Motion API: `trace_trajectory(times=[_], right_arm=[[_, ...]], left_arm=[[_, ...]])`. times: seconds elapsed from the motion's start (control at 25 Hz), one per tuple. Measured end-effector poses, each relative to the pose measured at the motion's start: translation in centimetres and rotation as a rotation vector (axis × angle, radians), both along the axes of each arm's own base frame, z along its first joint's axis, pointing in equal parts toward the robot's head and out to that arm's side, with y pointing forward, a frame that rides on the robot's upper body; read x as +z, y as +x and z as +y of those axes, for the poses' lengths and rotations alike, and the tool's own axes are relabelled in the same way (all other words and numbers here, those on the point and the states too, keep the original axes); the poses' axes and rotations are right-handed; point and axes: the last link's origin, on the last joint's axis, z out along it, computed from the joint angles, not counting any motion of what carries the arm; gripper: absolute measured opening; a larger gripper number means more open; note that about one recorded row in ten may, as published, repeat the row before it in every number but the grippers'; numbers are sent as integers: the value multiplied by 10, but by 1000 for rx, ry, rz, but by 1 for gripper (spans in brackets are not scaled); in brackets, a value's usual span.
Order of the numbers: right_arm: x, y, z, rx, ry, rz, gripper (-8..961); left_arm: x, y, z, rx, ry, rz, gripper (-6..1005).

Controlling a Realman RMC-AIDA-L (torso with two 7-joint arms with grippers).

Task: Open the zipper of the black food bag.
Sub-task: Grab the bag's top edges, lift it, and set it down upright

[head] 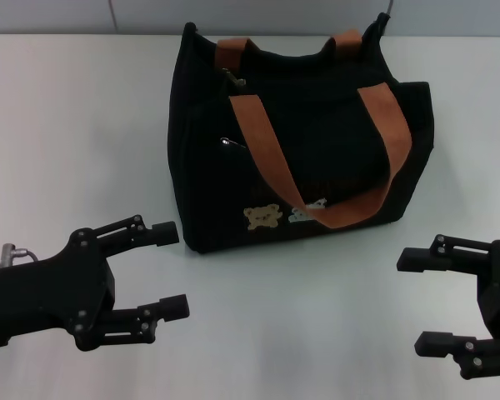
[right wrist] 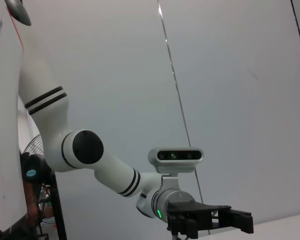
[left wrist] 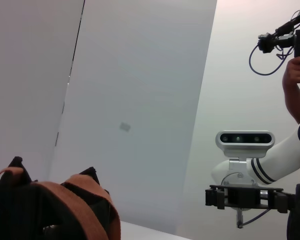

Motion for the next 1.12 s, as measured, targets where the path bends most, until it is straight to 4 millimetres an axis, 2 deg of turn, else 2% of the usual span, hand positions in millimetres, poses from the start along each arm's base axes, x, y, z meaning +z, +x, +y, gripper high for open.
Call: trace_trajectory(times=[0.72, 0.88, 0.92, 1.12], right_arm=[[-2, 1, 0, -5, 16, -1, 777], [-2, 3, 2, -26, 38, -5, 777], [-2, 3, 3, -34, 46, -5, 777], [-2, 6, 4, -62, 68, -9, 777]], left_arm=[[0, -1, -1, 1, 16, 1, 792], [-2, -6, 5, 50, 70, 13, 780], [-6, -14, 13, 138, 138, 29, 777], [-12, -27, 26, 324, 276, -19, 762]])
